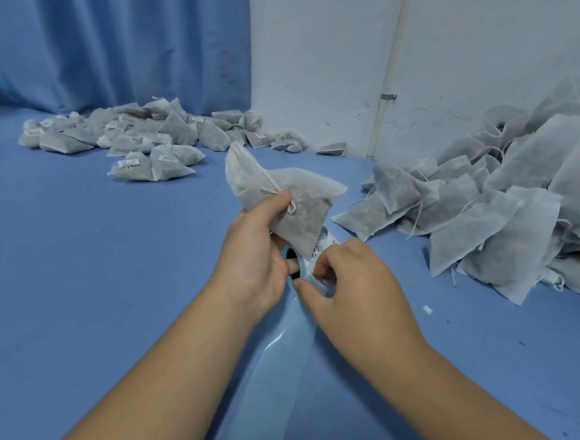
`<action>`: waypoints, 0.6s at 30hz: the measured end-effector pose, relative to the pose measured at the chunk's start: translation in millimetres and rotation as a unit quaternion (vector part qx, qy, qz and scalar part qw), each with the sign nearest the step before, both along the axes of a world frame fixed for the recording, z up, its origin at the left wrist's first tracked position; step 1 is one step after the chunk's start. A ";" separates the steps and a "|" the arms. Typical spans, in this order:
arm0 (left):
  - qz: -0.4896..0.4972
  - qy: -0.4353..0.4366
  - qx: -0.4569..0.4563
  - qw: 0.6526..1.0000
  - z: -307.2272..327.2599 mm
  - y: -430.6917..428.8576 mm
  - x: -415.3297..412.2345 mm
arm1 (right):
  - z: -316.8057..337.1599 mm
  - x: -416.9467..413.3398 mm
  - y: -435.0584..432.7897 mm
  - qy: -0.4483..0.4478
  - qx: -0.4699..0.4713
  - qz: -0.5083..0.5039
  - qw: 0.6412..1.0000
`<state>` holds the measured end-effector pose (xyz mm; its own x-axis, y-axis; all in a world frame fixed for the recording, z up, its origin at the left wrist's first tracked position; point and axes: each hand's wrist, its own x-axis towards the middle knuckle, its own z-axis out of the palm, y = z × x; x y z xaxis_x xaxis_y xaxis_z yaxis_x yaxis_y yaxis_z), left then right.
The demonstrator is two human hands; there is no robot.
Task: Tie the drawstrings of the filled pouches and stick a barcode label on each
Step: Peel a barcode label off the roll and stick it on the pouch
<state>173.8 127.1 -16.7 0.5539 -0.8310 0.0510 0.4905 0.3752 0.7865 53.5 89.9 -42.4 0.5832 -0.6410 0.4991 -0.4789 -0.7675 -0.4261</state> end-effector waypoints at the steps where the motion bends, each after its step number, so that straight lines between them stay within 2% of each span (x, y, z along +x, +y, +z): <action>1: 0.005 0.004 0.002 1.000 0.1 0.2 -0.7 | -0.3 1.0 -0.5 -0.005 0.005 -0.005 1.000; 8: 0.022 0.032 -0.004 0.999 -2.1 -0.3 -0.8 | -2.4 2.9 -2.9 -0.058 0.042 0.000 0.997; 18: 0.027 0.030 0.000 0.999 -1.2 -0.9 -3.5 | 4.4 5.1 -4.1 -0.044 0.067 -0.028 0.996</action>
<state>170.3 126.2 -17.8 0.6007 -0.7993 0.0159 0.5160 0.4029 0.7559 58.6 85.8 -37.9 0.5025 -0.7357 0.4541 -0.4758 -0.6739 -0.5653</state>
